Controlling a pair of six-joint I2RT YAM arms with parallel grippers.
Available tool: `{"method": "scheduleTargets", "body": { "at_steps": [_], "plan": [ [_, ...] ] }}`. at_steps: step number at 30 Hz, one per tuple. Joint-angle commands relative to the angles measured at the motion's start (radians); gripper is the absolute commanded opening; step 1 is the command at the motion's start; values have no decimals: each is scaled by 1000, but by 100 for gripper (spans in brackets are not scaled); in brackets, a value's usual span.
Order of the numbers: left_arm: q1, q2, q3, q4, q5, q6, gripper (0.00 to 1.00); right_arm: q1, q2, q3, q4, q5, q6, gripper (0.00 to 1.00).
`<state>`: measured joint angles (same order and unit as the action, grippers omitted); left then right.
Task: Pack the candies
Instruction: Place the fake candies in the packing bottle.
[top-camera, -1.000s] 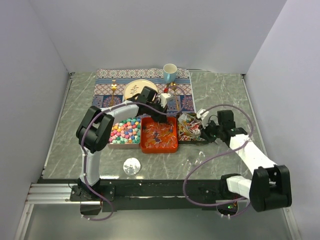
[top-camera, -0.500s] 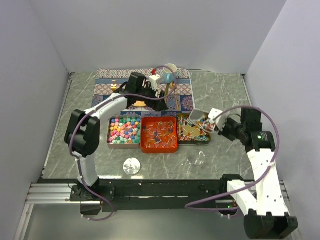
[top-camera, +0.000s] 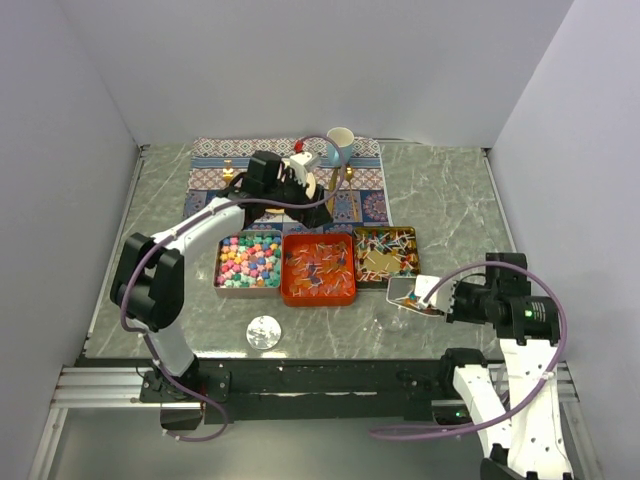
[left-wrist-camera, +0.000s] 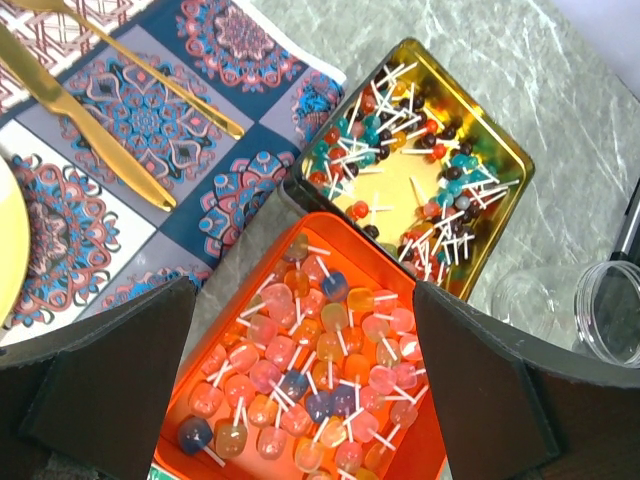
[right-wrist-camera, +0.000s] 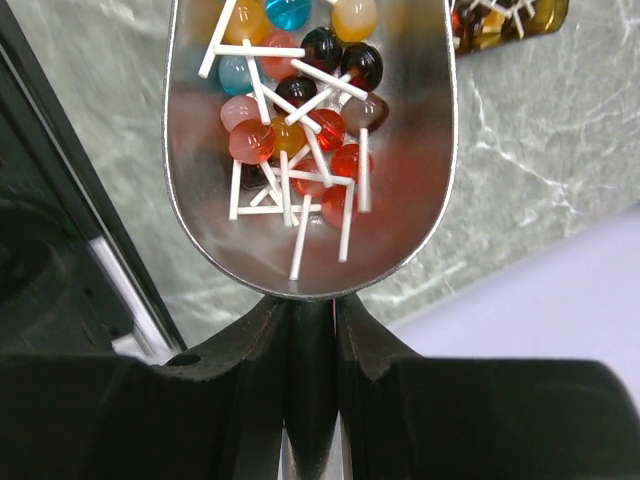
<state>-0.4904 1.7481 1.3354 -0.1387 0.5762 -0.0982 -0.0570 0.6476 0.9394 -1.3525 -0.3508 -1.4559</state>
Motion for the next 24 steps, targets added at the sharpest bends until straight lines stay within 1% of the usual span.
{"method": "scheduleTargets", "body": {
  "at_steps": [1, 5, 8, 15, 19, 24],
  "plan": [
    [-2, -58, -18, 36, -12, -9, 97, -6, -3, -7, -85, 95, -110, 0],
    [-2, -64, -31, 40, -38, -11, 97, -6, 7, 32, -89, 124, -159, 0],
    [-2, -61, -27, 25, -67, 9, 97, -6, 20, 45, -88, 174, -227, 0],
    [-2, -58, -33, 28, -78, 18, 97, -4, 69, 121, -89, 199, -317, 0],
    [-2, -50, -38, 34, -76, 15, 97, 3, 87, 142, -91, 187, -345, 0],
    [-2, -50, -44, 33, -88, 26, 97, 52, 90, 133, -89, 191, -354, 0]
  ]
}}
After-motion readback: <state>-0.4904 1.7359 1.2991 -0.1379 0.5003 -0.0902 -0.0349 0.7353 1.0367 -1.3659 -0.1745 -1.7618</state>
